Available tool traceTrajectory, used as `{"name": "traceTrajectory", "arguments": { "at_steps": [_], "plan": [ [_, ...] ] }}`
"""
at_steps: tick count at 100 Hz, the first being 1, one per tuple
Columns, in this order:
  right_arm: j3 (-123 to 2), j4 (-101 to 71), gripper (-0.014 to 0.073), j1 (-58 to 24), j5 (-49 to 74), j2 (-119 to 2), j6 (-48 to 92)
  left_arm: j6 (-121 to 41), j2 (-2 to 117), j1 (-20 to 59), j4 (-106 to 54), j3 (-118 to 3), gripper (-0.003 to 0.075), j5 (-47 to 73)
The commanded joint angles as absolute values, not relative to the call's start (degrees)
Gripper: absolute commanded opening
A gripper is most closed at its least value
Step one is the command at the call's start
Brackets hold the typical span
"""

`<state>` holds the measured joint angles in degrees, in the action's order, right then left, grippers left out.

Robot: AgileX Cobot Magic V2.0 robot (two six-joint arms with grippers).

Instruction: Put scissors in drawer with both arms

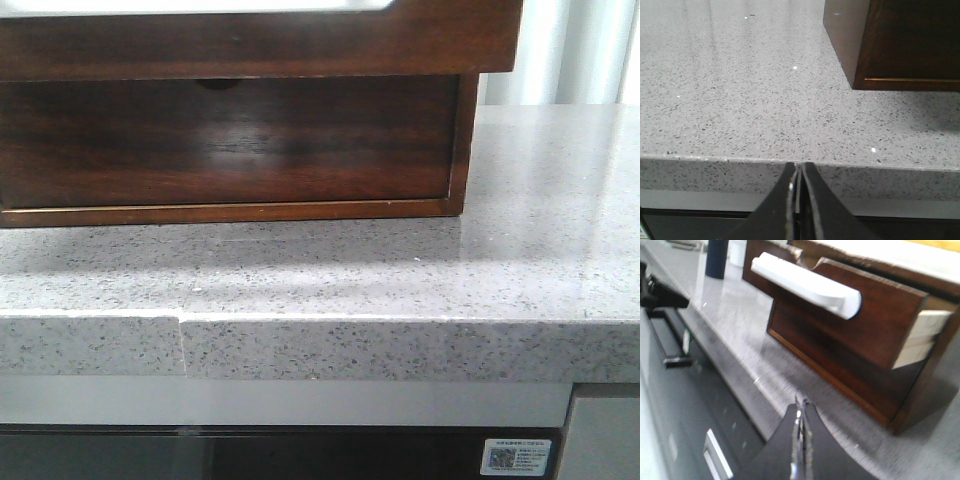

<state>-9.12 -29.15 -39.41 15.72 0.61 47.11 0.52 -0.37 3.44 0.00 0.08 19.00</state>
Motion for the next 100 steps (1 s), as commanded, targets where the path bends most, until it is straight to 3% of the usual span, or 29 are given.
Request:
{"name": "traceTrajectory", "arguments": {
  "at_steps": [1, 19, 26, 70, 85, 100],
  "plan": [
    [-10.6, -27.2, -0.0061, -38.8, 7.4, 0.9, 44.3, 1.3, -2.1, 3.2, 0.0, 1.5, -0.0019, 17.3],
    [-9.4, 5.1, -0.0061, -34.3, 3.0, 0.9, 5.3, 1.3, -2.1, 3.2, 0.0, 1.5, -0.0019, 17.3],
    [-8.4, 11.7, -0.0061, -30.9, 2.4, 0.9, -4.0, 1.3, -2.1, 3.2, 0.0, 1.5, -0.0019, 17.3],
    [1.5, 6.2, -0.0061, 0.7, -7.8, 0.9, -8.2, 1.3, -2.1, 3.2, 0.0, 1.5, -0.0019, 17.3],
    [1.5, 5.8, -0.0061, 7.3, -1.6, 0.9, -8.3, 1.3, -2.1, 3.2, 0.0, 1.4, -0.0019, 17.3],
    [1.5, 5.7, -0.0061, 8.0, 7.8, 1.8, -8.1, 1.3, -2.1, 3.2, 0.0, 1.4, -0.0019, 17.3]
  ]
}}
